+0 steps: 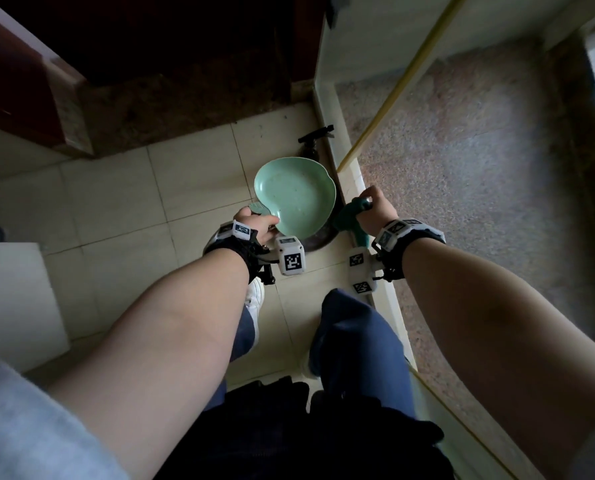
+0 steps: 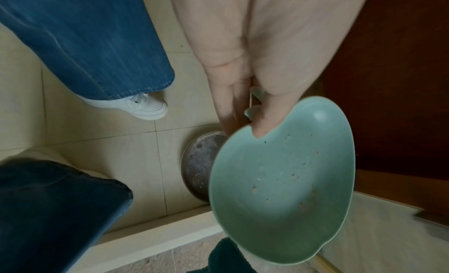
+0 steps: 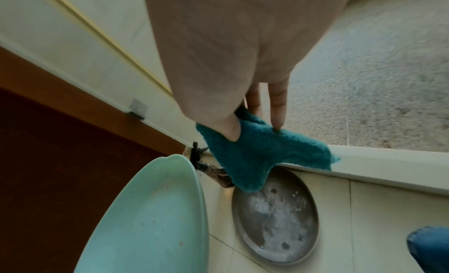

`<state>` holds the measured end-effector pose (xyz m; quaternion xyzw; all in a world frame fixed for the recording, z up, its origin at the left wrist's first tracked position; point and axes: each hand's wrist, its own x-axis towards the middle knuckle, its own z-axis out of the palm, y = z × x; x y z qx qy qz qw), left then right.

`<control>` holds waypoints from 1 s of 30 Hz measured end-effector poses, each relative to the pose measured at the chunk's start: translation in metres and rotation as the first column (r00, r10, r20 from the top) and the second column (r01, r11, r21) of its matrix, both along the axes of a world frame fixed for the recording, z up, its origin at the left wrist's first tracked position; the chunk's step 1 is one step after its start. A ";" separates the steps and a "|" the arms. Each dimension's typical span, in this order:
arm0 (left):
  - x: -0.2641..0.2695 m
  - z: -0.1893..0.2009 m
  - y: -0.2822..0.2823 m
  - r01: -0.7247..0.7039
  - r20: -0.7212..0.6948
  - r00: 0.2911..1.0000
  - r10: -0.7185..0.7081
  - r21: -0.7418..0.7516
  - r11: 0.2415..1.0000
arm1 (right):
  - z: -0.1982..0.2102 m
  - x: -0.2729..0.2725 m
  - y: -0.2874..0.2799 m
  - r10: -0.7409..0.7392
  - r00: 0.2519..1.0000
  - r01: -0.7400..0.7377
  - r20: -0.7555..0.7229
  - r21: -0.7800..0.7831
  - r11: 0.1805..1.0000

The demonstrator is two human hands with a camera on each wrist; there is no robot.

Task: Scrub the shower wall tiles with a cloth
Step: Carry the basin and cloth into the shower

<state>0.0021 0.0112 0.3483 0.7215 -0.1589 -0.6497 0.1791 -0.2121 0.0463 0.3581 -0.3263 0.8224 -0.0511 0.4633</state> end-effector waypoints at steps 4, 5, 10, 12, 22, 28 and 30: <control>-0.005 0.079 0.002 0.051 0.003 0.999 -0.051 -0.028 0.998 | 0.078 0.001 0.016 -0.242 0.970 0.242 0.017 -0.111 0.964; -0.006 0.096 0.004 0.070 0.007 0.998 -0.069 -0.026 0.997 | 0.098 0.002 0.022 -0.322 0.946 0.324 0.037 -0.145 0.935; -0.006 0.172 0.011 0.286 0.040 0.958 -0.285 -0.016 0.958 | 0.183 0.005 0.055 -0.632 0.771 0.631 0.080 -0.237 0.739; -0.009 0.203 0.011 0.349 0.049 0.936 -0.347 -0.014 0.937 | 0.211 0.002 0.070 -0.694 0.719 0.680 0.047 -0.257 0.687; -0.051 0.307 0.013 0.595 0.039 0.803 -0.595 -0.120 0.795 | 0.347 0.002 0.111 -0.799 0.600 0.762 0.049 -0.340 0.551; -0.089 0.319 0.026 0.647 0.016 0.756 -0.654 -0.166 0.744 | 0.378 -0.023 0.140 -0.875 0.484 0.824 0.012 -0.343 0.451; -0.107 0.329 0.033 0.659 0.009 0.745 -0.667 -0.165 0.734 | 0.383 -0.040 0.151 -0.893 0.450 0.843 0.010 -0.333 0.422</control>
